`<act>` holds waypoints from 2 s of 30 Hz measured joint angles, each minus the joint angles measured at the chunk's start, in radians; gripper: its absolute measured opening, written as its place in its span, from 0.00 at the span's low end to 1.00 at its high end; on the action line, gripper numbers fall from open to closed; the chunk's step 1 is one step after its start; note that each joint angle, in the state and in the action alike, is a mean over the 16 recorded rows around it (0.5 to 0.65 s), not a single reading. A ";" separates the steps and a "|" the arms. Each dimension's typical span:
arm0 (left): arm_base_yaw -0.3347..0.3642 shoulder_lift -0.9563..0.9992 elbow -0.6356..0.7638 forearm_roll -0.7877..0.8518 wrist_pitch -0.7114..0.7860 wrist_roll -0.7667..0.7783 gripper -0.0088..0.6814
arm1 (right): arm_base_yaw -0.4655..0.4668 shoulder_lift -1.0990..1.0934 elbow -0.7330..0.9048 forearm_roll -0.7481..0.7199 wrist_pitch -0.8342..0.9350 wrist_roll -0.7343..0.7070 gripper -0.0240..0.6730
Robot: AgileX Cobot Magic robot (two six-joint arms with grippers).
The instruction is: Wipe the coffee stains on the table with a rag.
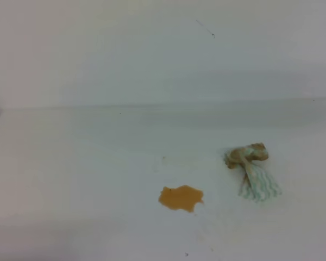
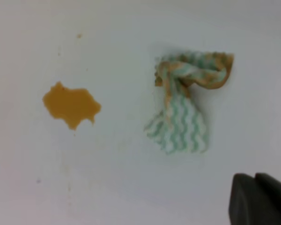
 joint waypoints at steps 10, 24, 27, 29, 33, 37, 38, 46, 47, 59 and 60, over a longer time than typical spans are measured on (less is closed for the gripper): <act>0.000 0.003 0.002 0.000 0.000 0.000 0.01 | 0.107 0.239 -0.142 -0.116 0.037 -0.218 0.47; 0.000 -0.002 0.009 0.000 0.000 0.000 0.01 | 0.152 0.492 -0.167 -0.090 -0.133 -0.690 0.69; 0.000 -0.002 0.009 0.000 0.000 0.000 0.01 | 0.152 0.521 -0.167 -0.057 -0.175 -0.626 0.68; 0.000 -0.002 0.009 0.000 0.000 0.000 0.01 | 0.153 0.535 -0.167 -0.034 -0.199 -0.559 0.68; 0.000 -0.002 0.016 0.001 0.000 0.000 0.01 | 0.153 0.552 -0.167 0.025 -0.242 -0.412 0.68; 0.000 -0.002 0.023 0.001 0.000 0.000 0.01 | 0.153 0.563 -0.168 0.080 -0.282 -0.258 0.68; 0.000 -0.002 0.026 0.001 0.000 0.000 0.01 | 0.153 0.566 -0.168 0.089 -0.290 -0.225 0.68; 0.000 -0.002 0.031 0.001 0.000 0.000 0.01 | 0.158 0.595 -0.172 0.128 -0.323 -0.139 0.69; 0.000 -0.002 0.033 0.001 -0.001 0.000 0.01 | 0.160 0.600 -0.173 0.128 -0.326 -0.139 0.69; 0.000 -0.002 0.035 0.001 -0.001 0.000 0.01 | 0.187 0.680 -0.175 0.098 -0.408 -0.161 0.69; 0.000 -0.002 0.035 0.001 -0.001 0.000 0.01 | 0.188 0.687 -0.175 0.097 -0.414 -0.164 0.68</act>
